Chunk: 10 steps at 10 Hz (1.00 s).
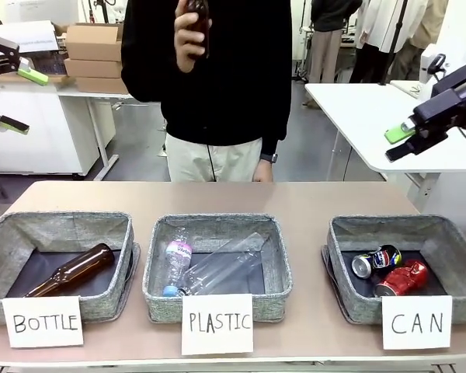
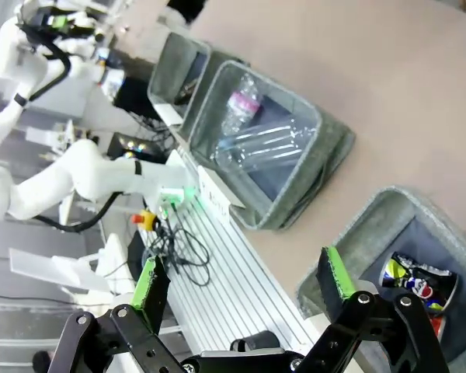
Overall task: Sort the can waste into the basket.
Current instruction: Pick up the can waste from the table and place it in the right Fabric basket.
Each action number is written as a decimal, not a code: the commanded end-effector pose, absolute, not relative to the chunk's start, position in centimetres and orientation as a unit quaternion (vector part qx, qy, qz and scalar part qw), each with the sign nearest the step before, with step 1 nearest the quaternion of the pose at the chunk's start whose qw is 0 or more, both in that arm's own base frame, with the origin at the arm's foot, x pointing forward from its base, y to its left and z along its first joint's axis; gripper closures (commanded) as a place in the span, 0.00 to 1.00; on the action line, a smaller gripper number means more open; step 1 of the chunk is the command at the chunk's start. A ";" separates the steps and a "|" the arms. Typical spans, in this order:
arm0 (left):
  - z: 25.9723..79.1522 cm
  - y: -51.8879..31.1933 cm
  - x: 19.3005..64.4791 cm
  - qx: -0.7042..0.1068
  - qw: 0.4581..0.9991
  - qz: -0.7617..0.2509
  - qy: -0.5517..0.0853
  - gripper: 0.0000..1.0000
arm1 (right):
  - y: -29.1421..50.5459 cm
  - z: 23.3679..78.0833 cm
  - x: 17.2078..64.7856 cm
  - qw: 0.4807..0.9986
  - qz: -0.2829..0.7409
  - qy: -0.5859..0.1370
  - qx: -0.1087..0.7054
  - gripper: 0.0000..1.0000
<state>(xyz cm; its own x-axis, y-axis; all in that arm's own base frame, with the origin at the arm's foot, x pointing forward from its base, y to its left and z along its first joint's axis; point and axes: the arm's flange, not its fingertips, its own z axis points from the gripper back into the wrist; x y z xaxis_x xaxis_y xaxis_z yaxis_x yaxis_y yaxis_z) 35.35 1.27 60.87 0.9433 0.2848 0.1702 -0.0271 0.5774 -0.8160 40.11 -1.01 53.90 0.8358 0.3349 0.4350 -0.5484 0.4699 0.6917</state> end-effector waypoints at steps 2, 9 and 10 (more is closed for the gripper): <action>61.0 1.4 35.2 -0.448 0.878 0.090 -0.140 0.00 | -1.1 53.7 39.9 0.849 0.261 -0.120 0.444 0.00; 61.0 1.4 35.2 -0.448 0.878 0.090 -0.140 0.00 | -1.1 53.7 39.9 0.849 0.261 -0.120 0.444 0.00; 61.0 1.4 35.2 -0.448 0.878 0.090 -0.140 0.00 | -1.1 53.7 39.9 0.849 0.261 -0.120 0.444 0.00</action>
<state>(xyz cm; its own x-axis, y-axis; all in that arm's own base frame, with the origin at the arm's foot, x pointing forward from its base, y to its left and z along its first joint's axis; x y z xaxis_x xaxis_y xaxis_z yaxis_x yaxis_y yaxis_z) 35.35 1.27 60.87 0.9434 0.2848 0.1702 -0.0271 0.5774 -0.8160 40.10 -1.03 53.81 0.8369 0.3343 0.4335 -0.5467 0.4701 0.6929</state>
